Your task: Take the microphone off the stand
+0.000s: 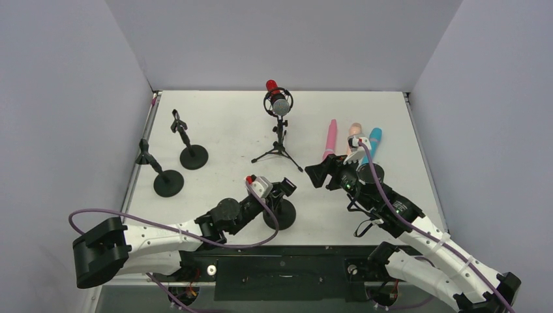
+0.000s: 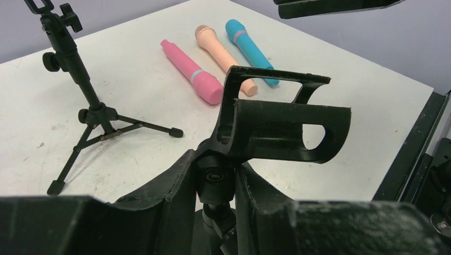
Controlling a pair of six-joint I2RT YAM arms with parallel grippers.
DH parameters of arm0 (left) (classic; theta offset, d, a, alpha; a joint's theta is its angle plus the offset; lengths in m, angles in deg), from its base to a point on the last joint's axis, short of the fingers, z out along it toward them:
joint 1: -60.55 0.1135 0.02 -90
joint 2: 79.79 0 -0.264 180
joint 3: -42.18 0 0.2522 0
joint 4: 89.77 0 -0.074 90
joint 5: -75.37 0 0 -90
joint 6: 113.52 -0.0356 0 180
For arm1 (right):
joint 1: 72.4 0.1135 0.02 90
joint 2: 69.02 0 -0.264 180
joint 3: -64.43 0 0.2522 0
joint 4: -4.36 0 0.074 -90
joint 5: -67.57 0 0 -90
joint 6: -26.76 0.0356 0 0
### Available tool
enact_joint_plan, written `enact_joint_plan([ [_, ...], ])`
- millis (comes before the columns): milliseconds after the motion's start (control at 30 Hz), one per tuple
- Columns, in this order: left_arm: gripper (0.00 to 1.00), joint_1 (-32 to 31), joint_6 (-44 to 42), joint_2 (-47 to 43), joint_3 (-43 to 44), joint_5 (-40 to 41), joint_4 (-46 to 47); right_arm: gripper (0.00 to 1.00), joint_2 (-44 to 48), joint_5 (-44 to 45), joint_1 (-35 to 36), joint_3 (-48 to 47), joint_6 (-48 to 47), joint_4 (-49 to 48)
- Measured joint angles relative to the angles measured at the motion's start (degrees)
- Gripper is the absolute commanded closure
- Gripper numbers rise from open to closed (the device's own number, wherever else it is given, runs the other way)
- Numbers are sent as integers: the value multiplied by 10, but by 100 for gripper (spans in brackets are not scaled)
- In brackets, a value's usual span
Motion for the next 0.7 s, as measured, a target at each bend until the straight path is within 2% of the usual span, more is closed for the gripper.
enact_joint_plan([
  [367, 100, -9, 6, 27, -4, 19, 6, 36, 2, 0, 0, 6, 0, 0],
  [700, 100, -23, 10, 44, -13, 73, 30, 36, 3, 0, -4, 14, 2, 1],
])
